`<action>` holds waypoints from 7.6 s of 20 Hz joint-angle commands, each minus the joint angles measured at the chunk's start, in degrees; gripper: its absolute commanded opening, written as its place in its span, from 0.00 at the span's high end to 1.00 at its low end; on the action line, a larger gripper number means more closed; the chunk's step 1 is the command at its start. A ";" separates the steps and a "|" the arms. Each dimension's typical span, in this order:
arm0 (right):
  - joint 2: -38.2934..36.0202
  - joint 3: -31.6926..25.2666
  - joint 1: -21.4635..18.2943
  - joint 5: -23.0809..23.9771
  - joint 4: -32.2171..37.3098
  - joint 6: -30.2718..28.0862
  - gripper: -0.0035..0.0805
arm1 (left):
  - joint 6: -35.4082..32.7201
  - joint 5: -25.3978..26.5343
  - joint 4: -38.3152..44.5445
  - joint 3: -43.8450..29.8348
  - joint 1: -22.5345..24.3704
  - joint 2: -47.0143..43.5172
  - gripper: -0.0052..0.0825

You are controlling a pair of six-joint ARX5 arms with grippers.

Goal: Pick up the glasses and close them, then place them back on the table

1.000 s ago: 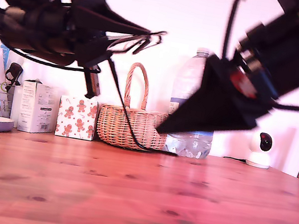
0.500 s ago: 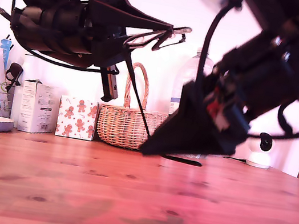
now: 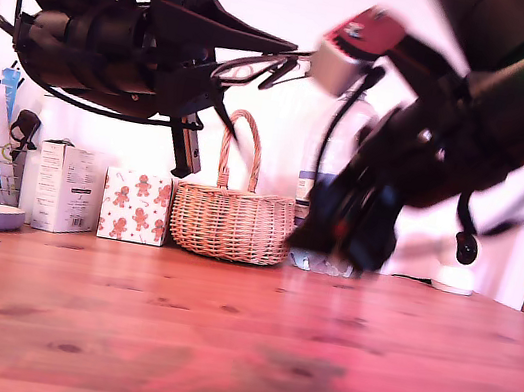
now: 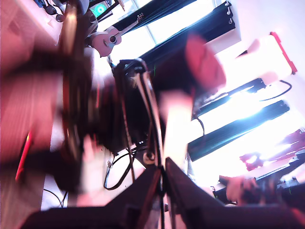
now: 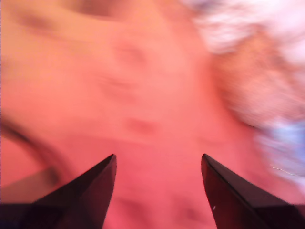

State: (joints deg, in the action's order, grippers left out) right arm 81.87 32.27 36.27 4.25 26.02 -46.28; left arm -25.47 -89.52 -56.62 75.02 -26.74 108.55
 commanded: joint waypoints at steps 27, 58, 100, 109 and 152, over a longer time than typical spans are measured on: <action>-1.46 3.21 -2.80 -17.31 -2.05 40.09 0.97 | -0.48 -6.49 4.39 0.11 1.88 1.38 0.97; -5.92 4.94 -8.17 -15.74 -17.49 38.53 0.97 | -0.04 29.75 7.67 0.11 0.31 -0.24 0.97; -39.45 -2.34 -22.93 -19.28 -30.18 38.38 0.97 | 4.74 36.20 13.70 0.11 -2.64 12.22 0.96; -39.45 -2.34 -22.93 -19.30 -30.14 38.38 0.97 | 6.03 41.24 16.41 0.11 -6.29 12.22 0.57; -39.45 -2.34 -22.86 -20.39 -28.92 38.99 0.97 | 5.90 71.21 3.96 15.39 -11.26 12.20 0.54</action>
State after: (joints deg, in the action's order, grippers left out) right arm 42.24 30.61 13.47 -15.97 -3.49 -7.53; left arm -19.03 -18.98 -52.66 90.78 -37.78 120.07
